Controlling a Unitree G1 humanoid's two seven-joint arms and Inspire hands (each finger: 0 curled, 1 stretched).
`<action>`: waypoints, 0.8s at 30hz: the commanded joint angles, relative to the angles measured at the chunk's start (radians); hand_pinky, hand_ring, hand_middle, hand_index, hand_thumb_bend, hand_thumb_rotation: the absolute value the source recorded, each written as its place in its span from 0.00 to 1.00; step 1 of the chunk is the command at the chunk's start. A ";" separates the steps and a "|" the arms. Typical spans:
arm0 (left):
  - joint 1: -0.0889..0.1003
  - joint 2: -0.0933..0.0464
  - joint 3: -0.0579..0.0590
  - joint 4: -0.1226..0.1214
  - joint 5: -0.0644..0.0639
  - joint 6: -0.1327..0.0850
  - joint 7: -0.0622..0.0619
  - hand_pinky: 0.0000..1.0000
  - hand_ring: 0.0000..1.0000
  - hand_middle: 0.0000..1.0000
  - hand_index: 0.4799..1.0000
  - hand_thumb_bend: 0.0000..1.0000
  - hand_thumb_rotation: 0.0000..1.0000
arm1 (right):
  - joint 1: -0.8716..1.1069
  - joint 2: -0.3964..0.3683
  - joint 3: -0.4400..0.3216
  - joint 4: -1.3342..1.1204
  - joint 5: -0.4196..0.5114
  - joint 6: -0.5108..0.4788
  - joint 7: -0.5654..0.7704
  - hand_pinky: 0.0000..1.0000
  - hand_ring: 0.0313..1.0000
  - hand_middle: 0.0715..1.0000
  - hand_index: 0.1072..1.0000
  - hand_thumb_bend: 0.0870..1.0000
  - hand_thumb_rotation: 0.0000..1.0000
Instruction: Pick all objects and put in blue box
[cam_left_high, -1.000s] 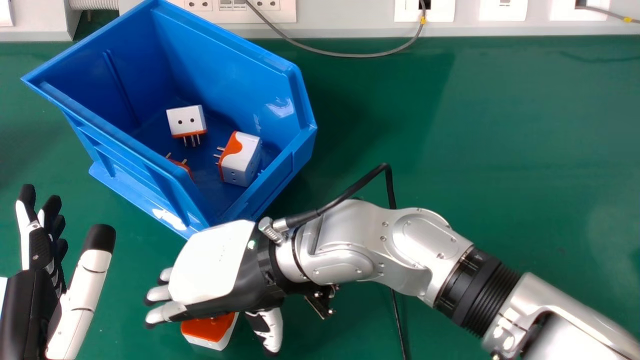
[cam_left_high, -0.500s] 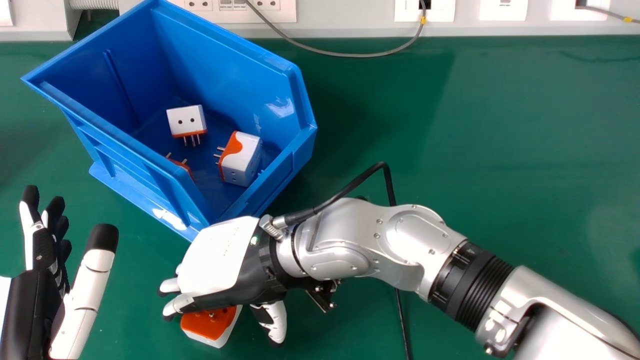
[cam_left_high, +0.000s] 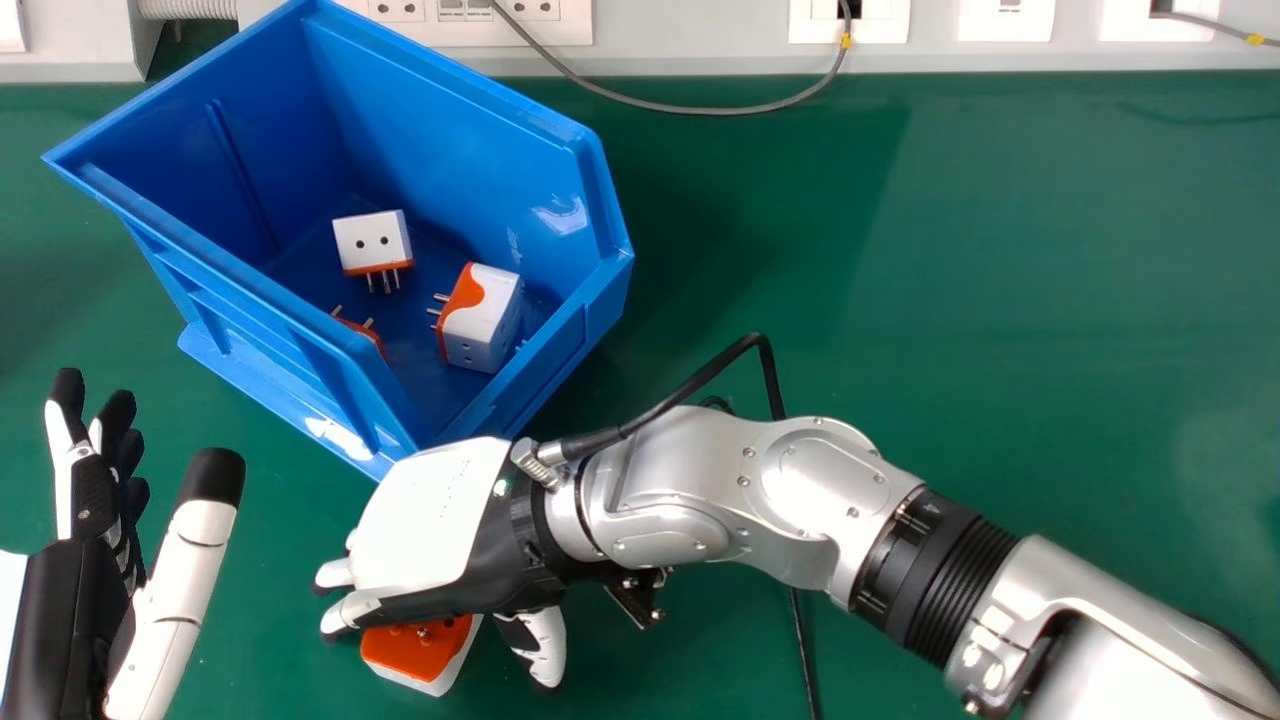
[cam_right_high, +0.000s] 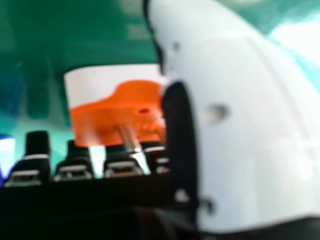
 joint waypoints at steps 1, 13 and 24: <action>0.009 -0.004 -0.003 -0.030 0.012 -0.007 0.008 1.00 1.00 1.00 1.00 0.77 0.84 | -0.018 0.010 -0.001 -0.013 0.016 0.000 0.018 0.89 0.96 0.97 0.90 0.41 0.00; 0.008 -0.008 -0.015 -0.047 0.021 0.001 0.013 1.00 1.00 1.00 1.00 0.76 0.84 | -0.011 0.041 0.016 0.027 0.003 0.021 0.029 0.93 0.98 0.99 0.91 0.36 0.00; -0.001 -0.009 -0.027 -0.046 0.031 0.001 0.019 1.00 1.00 1.00 1.00 0.76 0.84 | -0.074 0.086 0.086 0.161 -0.042 0.002 -0.037 0.83 0.94 0.96 0.89 0.40 0.00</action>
